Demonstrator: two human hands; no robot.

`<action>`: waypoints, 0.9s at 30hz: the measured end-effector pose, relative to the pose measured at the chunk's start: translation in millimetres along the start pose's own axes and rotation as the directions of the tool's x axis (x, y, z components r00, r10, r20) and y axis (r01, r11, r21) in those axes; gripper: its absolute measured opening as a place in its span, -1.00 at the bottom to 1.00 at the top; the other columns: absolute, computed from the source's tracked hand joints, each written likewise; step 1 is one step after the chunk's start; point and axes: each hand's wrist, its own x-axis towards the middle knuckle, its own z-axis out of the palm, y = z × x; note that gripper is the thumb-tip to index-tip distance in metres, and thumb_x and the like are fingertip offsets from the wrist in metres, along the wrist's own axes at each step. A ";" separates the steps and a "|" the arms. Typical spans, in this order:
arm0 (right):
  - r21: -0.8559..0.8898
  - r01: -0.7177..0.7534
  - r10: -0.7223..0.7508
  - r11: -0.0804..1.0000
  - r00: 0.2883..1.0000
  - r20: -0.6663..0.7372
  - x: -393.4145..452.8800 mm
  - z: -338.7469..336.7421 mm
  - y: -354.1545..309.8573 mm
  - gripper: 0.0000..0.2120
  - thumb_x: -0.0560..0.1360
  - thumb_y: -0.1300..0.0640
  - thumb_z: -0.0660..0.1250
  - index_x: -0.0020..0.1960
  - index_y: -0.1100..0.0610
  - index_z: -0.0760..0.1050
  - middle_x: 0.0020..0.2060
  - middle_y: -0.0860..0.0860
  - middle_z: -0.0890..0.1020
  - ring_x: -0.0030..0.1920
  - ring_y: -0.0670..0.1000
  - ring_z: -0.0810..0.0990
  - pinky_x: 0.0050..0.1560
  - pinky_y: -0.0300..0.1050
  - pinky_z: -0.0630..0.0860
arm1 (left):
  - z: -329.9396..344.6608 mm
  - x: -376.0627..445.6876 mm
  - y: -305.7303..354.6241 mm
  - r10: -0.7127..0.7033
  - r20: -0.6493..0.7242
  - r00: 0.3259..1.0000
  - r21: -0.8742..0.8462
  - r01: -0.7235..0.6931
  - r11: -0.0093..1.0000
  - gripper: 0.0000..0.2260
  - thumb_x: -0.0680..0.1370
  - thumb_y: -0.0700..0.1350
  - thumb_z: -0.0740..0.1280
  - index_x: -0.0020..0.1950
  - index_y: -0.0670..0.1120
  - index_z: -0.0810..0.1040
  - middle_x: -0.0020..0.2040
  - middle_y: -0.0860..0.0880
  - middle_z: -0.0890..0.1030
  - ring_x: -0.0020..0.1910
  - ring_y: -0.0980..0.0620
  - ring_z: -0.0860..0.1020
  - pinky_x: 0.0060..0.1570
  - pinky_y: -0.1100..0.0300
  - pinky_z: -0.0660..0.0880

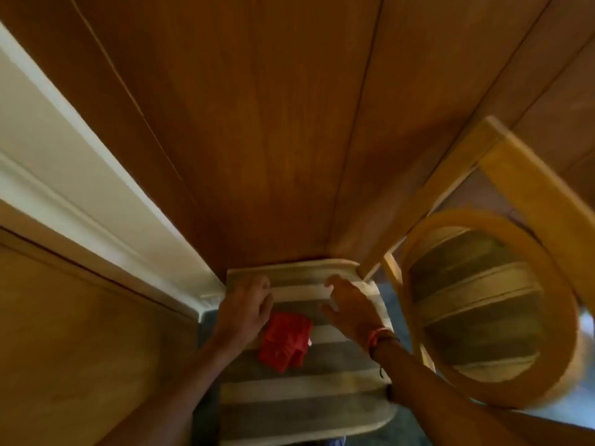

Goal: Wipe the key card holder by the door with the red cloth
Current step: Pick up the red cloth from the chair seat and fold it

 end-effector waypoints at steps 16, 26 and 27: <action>0.634 -0.661 0.403 0.400 0.749 0.526 53.6 158.6 48.7 -0.74 0.53 0.13 0.48 0.17 0.21 0.61 0.07 0.15 0.69 0.04 0.11 0.69 -0.17 -0.17 0.61 | 154.9 7.7 -75.8 -0.576 0.448 0.684 -0.353 0.727 0.589 -0.62 0.49 -0.13 0.47 0.27 -0.18 0.53 0.20 -0.21 0.62 0.17 -0.18 0.58 0.20 -0.05 0.54; 0.788 -0.201 0.172 0.581 0.977 0.123 58.2 43.4 -20.8 -0.55 0.49 0.48 0.40 0.36 0.34 0.49 0.27 0.26 0.63 0.22 0.19 0.63 0.11 -0.12 0.65 | 30.3 38.4 -24.1 -0.379 0.339 0.861 -0.701 0.500 0.509 -0.65 0.50 -0.22 0.43 0.19 0.08 0.44 0.13 -0.02 0.57 0.16 -0.07 0.56 0.16 -0.07 0.58; 0.806 -0.139 0.130 0.576 0.989 0.077 57.9 22.9 -35.1 -0.55 0.49 0.50 0.39 0.37 0.36 0.48 0.29 0.29 0.62 0.22 0.21 0.64 0.18 -0.04 0.65 | 7.3 45.1 -15.1 -0.355 0.301 0.885 -0.719 0.455 0.524 -0.66 0.51 -0.22 0.43 0.18 0.09 0.46 0.14 -0.02 0.56 0.17 -0.07 0.55 0.19 -0.11 0.57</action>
